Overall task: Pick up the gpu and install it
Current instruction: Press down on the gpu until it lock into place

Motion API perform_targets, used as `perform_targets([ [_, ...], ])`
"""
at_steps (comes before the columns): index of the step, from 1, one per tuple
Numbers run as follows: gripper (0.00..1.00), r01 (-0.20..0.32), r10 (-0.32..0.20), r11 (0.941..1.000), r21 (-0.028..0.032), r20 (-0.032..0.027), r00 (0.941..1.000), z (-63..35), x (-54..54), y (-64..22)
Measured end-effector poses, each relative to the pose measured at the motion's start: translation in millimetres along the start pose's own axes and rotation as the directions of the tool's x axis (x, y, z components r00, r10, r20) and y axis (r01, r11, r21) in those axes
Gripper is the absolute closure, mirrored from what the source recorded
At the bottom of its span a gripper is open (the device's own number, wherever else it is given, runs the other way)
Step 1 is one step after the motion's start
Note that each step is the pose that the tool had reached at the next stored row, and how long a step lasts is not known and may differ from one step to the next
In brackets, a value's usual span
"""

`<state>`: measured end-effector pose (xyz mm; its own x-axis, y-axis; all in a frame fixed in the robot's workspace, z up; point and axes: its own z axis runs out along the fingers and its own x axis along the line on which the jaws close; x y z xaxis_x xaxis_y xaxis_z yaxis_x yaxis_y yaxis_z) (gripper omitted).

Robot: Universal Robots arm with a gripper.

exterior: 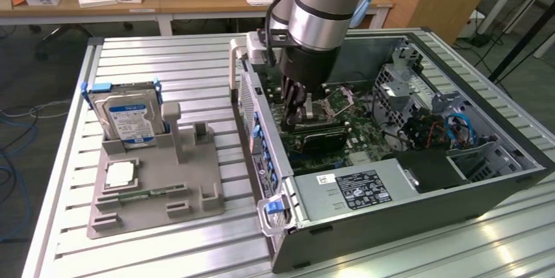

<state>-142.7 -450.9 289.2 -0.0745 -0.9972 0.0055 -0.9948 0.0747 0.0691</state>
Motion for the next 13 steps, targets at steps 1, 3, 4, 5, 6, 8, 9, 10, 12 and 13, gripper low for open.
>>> perform_targets([
  [1, 0.89, 0.0, 0.0, 1.0, 0.0, 0.0001, 1.0, 0.0, 0.0, 0.0],
  [3, 0.89, 0.0, 0.0, 1.0, -0.0001, -0.0001, 1.0, -0.1, 0.0, 0.1],
  [4, 0.89, 0.0, 0.0, 1.0, -0.0001, 0.0, 1.0, -0.1, 0.0, 0.1],
  [5, 0.89, 0.0, 0.0, 1.0, -0.0001, 0.0, 1.0, -0.1, 0.0, 0.1],
  [6, 0.89, 0.0, 0.0, 1.0, -0.0002, 0.0, 1.0, -0.1, 0.0, 0.1],
  [8, 0.89, 0.0, 0.0, 1.0, -0.0011, -0.0002, 1.0, -0.1, 0.0, 0.2],
  [9, 0.89, 0.0, 0.0, 1.0, -0.0023, -0.0004, 1.0, -0.1, 0.0, 0.3],
  [10, 0.89, 0.0, 0.0, 1.0, -0.0038, -0.0005, 1.0, -0.1, 0.0, 0.6],
  [12, 0.89, 0.0, 0.0, 1.0, -0.0069, -0.0006, 1.0, 0.0, -0.1, 1.5],
  [13, 0.89, 0.0, 0.0, 1.0, -0.009, -0.0008, 1.0, 0.0, -0.1, 2.1],
])
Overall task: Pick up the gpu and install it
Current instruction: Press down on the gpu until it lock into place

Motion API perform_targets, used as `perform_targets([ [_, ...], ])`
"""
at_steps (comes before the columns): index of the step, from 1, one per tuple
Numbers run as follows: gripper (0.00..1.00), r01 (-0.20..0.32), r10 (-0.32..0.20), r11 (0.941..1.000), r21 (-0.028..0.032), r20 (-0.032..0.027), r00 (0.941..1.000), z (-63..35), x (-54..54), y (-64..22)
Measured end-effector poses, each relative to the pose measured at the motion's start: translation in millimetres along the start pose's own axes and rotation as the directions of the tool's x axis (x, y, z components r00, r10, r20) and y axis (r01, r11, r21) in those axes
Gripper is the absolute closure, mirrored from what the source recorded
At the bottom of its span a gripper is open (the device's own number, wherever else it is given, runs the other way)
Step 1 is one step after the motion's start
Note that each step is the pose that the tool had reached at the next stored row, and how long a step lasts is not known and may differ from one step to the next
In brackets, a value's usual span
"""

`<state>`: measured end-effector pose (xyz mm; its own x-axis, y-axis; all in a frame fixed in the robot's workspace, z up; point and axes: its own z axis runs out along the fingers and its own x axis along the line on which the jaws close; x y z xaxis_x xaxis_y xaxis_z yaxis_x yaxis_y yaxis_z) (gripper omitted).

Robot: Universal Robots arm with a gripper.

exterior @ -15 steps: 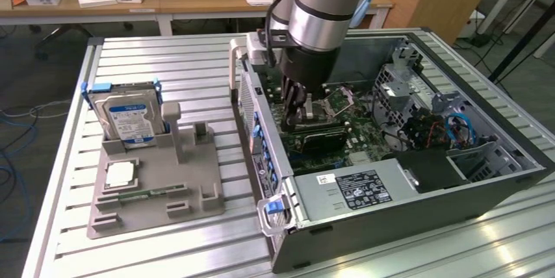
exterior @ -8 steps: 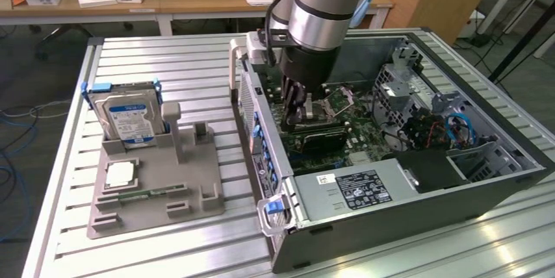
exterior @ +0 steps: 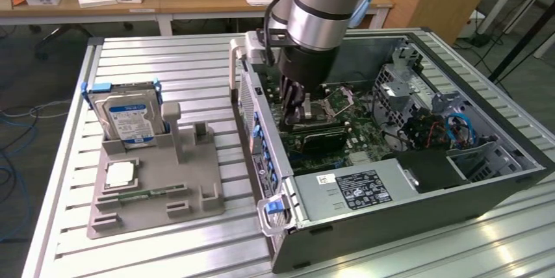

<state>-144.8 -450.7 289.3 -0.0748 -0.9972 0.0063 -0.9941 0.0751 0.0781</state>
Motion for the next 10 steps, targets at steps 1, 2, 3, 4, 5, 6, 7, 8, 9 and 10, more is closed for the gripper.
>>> perform_targets([
  [1, 0.89, 0.0, 0.0, 1.0, -0.0024, -0.0003, 1.0, 0.0, 0.0, 0.4],
  [2, 0.89, 0.0, 0.0, 1.0, -0.005, -0.0005, 1.0, -0.1, 0.1, 0.8],
  [3, 0.89, 0.0, 0.0, 1.0, -0.0069, -0.0005, 1.0, -0.1, 0.0, 1.5],
  [4, 0.89, 0.0, 0.0, 1.0, -0.008, -0.0006, 1.0, 0.0, -0.1, 2.4],
  [5, 0.89, 0.0, 0.0, 1.0, -0.0092, -0.0007, 1.0, 0.1, -0.3, 3.2],
  [6, 0.89, 0.0, 0.0, 0.9999, -0.0107, -0.0007, 1.0, 0.2, -0.6, 4.1],
  [7, 0.89, 0.0, 0.0, 0.9999, -0.0126, -0.0007, 1.0, 0.2, -0.9, 4.5],
  [8, 0.89, 0.0, 0.0, 0.9999, -0.0146, -0.0009, 1.0, 0.1, -1.3, 4.8],
  [9, 0.89, 0.0, 0.0, 0.9999, -0.0159, -0.001, 1.0, 0.2, -1.5, 5.1],
  [10, 0.89, 0.0, 0.0, 0.9999, -0.0164, -0.0011, 1.0, 0.2, -1.7, 5.3],
])
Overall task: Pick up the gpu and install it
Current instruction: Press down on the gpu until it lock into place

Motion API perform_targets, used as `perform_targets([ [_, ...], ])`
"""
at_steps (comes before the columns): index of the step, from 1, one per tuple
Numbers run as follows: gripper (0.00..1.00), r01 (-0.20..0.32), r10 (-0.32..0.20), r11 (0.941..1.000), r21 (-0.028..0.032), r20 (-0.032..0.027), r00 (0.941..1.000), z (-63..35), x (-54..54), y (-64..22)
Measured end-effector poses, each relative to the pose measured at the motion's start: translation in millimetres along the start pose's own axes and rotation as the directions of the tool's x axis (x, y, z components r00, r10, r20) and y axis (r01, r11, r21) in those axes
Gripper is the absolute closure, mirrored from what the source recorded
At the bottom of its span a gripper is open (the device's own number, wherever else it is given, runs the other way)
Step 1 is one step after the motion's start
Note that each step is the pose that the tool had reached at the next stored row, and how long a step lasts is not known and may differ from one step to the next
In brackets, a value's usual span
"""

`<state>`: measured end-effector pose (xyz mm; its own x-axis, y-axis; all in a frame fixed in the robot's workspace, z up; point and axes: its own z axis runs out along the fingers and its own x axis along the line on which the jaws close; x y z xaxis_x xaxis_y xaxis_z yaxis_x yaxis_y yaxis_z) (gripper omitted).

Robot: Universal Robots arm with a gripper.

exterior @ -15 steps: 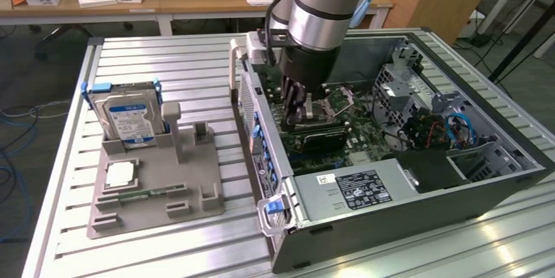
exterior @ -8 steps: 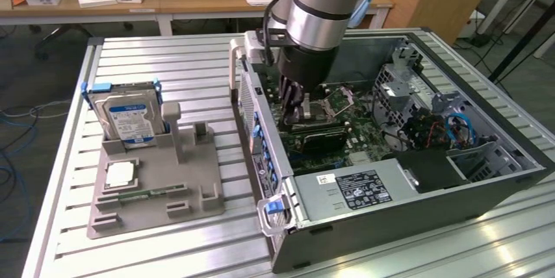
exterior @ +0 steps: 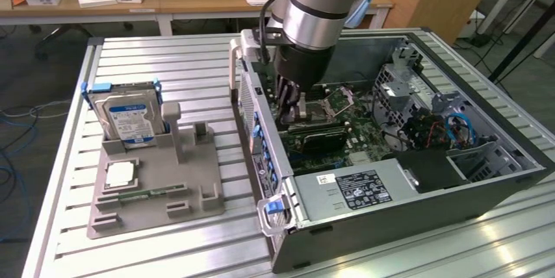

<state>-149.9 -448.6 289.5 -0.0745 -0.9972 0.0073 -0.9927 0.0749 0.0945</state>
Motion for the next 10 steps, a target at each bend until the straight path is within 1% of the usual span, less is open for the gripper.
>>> perform_targets([
  [10, 0.89, 0.0, 0.0, 1.0, -0.0007, 0.0002, 1.0, 0.0, -1.1, 0.4],
])
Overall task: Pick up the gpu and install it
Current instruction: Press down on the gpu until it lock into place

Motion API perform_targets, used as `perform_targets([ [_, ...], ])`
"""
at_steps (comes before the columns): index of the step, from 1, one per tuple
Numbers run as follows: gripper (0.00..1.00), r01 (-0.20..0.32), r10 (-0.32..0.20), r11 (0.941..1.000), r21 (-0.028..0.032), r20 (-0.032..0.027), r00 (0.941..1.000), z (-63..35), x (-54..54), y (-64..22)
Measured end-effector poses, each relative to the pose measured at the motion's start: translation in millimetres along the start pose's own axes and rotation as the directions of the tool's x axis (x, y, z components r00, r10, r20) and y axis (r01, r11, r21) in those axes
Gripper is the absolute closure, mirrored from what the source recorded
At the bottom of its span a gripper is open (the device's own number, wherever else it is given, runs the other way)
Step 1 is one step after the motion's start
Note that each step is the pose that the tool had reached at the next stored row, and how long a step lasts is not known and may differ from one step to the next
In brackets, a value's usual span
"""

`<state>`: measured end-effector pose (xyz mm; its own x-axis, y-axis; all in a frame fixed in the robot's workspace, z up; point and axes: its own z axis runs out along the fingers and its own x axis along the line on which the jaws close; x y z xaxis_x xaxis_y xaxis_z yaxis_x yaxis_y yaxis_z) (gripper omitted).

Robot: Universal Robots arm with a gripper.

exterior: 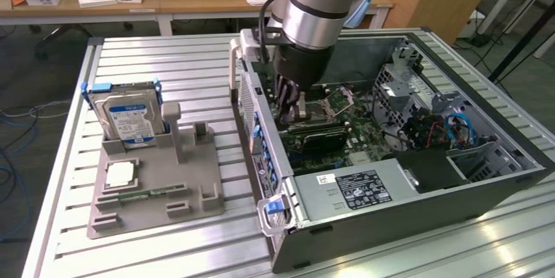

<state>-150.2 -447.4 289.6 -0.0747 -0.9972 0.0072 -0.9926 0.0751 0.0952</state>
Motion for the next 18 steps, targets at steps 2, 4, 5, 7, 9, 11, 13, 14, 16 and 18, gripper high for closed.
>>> perform_targets([
  [2, 0.89, 0.0, 0.0, 1.0, -0.0001, 0.0017, 1.0, 0.0, -1.4, 0.1],
  [4, 0.89, 0.0, 0.0, 1.0, -0.0016, 0.0018, 1.0, 0.0, -1.4, 0.2],
  [5, 0.89, 0.0, 0.0, 1.0, -0.0049, 0.0016, 1.0, 0.0, -1.4, 0.4],
  [7, 0.89, 0.0, 0.0, 0.9999, -0.0156, 0.0009, 1.0, 0.1, -1.4, 0.6],
  [9, 0.89, 0.001, -0.001, 0.9996, -0.0283, -0.0002, 1.0, 0.1, -1.3, 0.6],
  [11, 0.89, 0.0, 0.0, 0.9995, -0.0325, -0.0006, 1.0, 0.0, -1.3, 0.8],
  [13, 0.89, 0.0, 0.0, 0.9995, -0.0327, -0.0006, 1.0, 0.0, -1.3, 0.8],
  [14, 0.89, 0.0, 0.0, 0.9995, -0.0327, -0.0005, 1.0, 0.0, -1.3, 0.8],
  [16, 0.89, 0.0, 0.0, 0.9995, -0.0326, -0.0004, 1.0, 0.1, -1.3, 0.8],
  [18, 0.89, 0.0, 0.0, 0.9995, -0.0326, -0.0003, 1.0, 0.2, -1.2, 0.8],
])
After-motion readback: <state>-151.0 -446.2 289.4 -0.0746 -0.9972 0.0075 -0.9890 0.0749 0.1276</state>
